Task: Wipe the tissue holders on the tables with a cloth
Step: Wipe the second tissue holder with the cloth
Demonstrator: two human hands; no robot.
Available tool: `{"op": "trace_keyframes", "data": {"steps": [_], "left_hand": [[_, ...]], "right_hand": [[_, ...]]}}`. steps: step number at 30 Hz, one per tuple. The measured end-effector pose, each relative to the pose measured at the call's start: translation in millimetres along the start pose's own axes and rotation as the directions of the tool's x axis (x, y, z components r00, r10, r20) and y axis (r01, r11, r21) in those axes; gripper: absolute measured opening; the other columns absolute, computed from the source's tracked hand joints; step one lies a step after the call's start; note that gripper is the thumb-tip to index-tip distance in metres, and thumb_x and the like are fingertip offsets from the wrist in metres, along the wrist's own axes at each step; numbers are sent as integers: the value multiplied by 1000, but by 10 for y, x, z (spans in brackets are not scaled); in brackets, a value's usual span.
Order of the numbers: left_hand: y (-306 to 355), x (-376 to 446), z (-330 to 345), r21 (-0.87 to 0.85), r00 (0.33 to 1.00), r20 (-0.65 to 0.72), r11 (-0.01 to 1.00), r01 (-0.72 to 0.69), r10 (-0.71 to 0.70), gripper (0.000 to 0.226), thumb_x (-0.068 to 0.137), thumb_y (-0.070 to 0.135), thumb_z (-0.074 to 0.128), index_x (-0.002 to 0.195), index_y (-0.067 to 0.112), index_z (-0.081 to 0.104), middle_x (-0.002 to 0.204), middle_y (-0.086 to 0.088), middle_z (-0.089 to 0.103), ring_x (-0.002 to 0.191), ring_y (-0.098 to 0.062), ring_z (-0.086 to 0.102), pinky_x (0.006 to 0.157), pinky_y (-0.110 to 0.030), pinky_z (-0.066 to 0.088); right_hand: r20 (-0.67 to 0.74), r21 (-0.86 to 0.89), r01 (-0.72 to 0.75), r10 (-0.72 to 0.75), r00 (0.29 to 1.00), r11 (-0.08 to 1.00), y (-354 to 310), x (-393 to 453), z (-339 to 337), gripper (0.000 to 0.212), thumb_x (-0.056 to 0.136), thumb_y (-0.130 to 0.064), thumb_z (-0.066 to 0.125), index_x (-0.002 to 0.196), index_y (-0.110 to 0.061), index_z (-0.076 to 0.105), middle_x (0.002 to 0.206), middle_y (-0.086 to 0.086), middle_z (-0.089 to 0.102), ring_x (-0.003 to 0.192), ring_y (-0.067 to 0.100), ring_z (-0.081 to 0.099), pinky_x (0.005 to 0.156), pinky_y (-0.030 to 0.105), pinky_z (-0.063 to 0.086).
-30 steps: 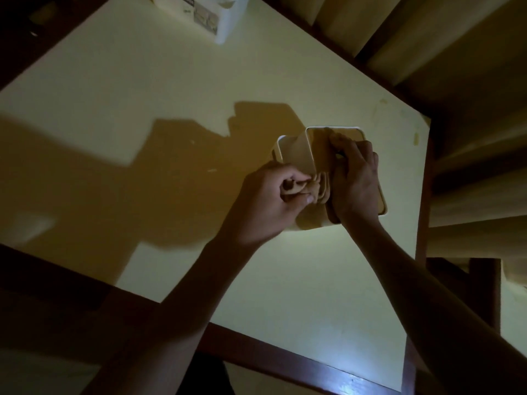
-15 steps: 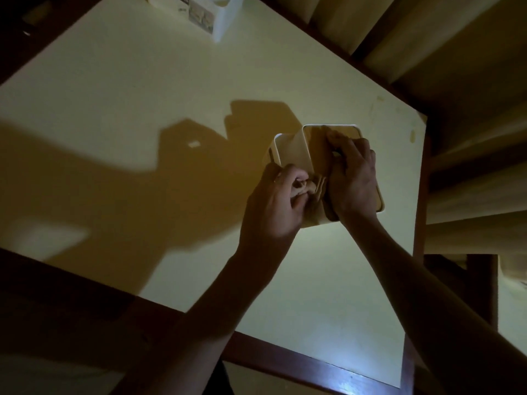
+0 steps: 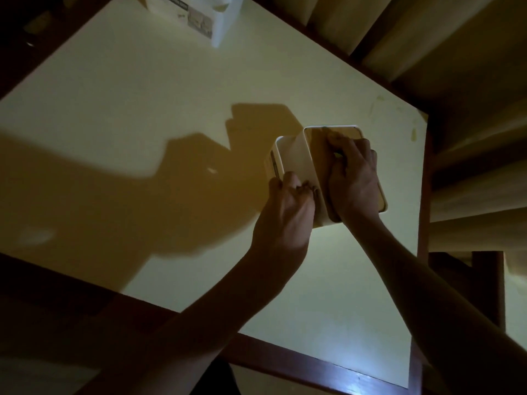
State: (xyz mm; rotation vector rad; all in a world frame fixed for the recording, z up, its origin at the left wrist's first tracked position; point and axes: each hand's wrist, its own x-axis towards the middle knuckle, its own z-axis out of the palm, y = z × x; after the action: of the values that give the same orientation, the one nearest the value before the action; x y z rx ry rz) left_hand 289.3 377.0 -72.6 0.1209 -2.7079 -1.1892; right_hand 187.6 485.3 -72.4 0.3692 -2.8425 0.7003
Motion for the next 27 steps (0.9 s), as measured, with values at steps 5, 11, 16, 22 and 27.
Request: {"op": "trace_keyframes", "data": {"steps": [5, 11, 16, 22, 27], "left_hand": [[-286, 108, -94, -84, 973, 64, 973, -217, 222, 13, 86, 9, 64, 93, 6, 74, 97, -9, 62, 90, -24, 56, 78, -33, 53], [-511, 206, -109, -314, 864, 160, 854, -414, 478, 16, 81, 18, 70, 92, 8, 76, 96, -5, 65, 89, -19, 59, 79, -28, 50], [-444, 58, 104, -190, 944, -107, 926, -326, 311, 12, 81, 13, 72, 83, 2, 68, 88, -9, 56, 87, -15, 50, 78, -18, 39], [-258, 74, 220, -290, 961, -273, 956, -38, -44, 11, 84, 15, 67, 82, 6, 61, 95, -9, 53, 89, -20, 52, 72, -23, 41], [-201, 105, 282, -474, 884, -413, 881, -5, -218, 16, 80, 17, 69, 85, 2, 65, 92, -8, 53, 80, -18, 58, 71, -20, 50]], "right_hand": [[-7, -11, 18, -18, 1000, 1000, -39, -7, 28, 41, 95, -6, 35, 128, -18, 56, 123, 8, 52, 104, 14, 39, 87, 33, 37], [-3, -29, 14, -14, 1000, 999, -43, -16, 5, 42, 94, -4, 35, 128, -18, 56, 122, 9, 52, 102, 15, 39, 86, 30, 34], [19, -44, 19, -18, 1000, 999, -32, -5, 3, 41, 96, -6, 34, 129, -17, 55, 125, 10, 50, 107, 22, 42, 86, 31, 33], [21, -29, 40, -39, 999, 999, -19, -8, 12, 41, 96, -6, 34, 130, -16, 54, 125, 10, 50, 104, 10, 33, 89, 31, 33], [9, -26, 29, -29, 1000, 999, -21, -2, 21, 39, 96, -6, 36, 129, -16, 56, 125, 10, 52, 107, 15, 39, 90, 28, 32]]}}
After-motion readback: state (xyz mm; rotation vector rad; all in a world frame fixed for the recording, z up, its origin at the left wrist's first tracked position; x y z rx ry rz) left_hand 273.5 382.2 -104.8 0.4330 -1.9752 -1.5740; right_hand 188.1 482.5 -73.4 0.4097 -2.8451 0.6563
